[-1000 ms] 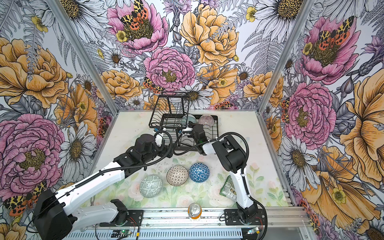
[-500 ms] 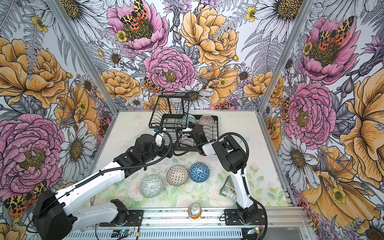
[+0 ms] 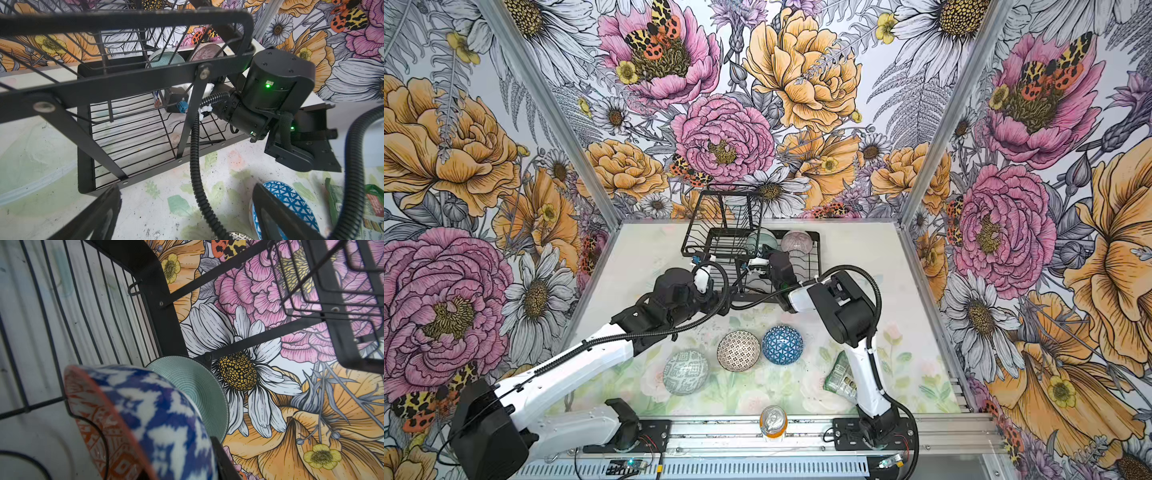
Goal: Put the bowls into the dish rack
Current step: 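Open the right gripper and withdraw it from the orange-patterned bowl, then move the left gripper down to the grey-green patterned bowl while the right gripper retracts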
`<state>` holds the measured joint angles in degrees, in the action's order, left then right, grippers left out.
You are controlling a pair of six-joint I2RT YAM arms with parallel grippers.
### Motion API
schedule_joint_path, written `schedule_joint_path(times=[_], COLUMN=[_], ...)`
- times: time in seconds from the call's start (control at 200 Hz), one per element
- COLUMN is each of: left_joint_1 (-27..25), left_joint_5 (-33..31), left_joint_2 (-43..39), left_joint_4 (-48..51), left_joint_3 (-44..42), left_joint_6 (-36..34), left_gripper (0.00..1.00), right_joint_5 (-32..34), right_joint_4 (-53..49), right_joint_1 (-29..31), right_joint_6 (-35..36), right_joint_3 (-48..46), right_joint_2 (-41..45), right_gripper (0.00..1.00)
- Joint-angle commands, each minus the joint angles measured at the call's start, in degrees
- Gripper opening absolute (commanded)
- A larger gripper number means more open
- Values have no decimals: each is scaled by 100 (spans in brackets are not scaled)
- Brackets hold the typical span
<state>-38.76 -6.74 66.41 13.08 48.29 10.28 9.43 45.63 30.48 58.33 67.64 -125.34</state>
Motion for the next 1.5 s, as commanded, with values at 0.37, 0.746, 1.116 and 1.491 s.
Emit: schedule_joint_path(times=[0.37, 0.746, 1.116, 1.491], left_joint_1=[-16, -10, 41, 49], left_joint_5=[8, -272, -379, -926], left_joint_2=[-167, -554, -994, -1496], left_joint_4=[-60, 336, 1014, 2165], left_joint_3=[-49, -163, -379, -876], left_joint_6=[20, 9, 334, 1728], left_gripper=[99, 99, 99, 99], right_joint_5=[220, 470, 781, 1289], right_joint_4=[-150, -6, -20, -2188], right_joint_1=[41, -104, -152, -69], right_joint_6=[-242, -401, -790, -3096], right_joint_3=[-297, -910, -1548, -1559], right_joint_2=[675, 1302, 1970, 3369], right_gripper=[83, 100, 99, 99])
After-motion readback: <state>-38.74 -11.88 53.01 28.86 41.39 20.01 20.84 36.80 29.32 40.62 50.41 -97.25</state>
